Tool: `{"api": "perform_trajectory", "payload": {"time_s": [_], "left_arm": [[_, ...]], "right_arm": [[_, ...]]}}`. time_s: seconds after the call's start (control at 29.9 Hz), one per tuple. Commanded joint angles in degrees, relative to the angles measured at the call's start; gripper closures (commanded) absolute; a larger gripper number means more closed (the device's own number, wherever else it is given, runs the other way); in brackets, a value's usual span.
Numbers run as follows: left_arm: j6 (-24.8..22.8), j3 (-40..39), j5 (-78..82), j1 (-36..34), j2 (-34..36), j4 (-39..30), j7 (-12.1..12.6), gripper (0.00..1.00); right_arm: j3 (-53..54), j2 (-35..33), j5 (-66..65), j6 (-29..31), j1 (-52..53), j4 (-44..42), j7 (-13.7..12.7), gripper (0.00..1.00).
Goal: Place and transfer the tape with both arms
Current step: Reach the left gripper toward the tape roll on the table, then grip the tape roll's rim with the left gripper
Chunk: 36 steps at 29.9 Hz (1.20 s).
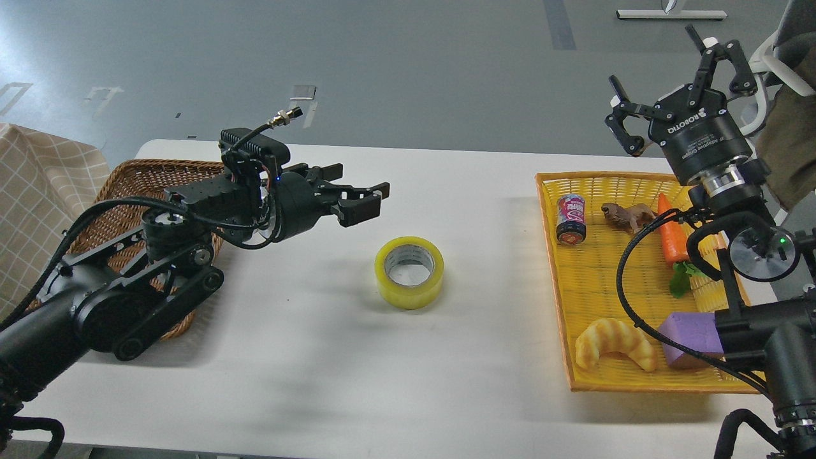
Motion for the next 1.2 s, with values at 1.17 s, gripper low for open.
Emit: {"api": "perform_trajectory", "payload": {"time_s": [1.17], "left_arm": [[-0.23,11.81,6.81,-0.64,-11.51,9.36,9.95,0.20]], "right_arm": [[-0.35,-1.59,-0.03,0.00,-5.61,0.54,0.35,0.00]]}}
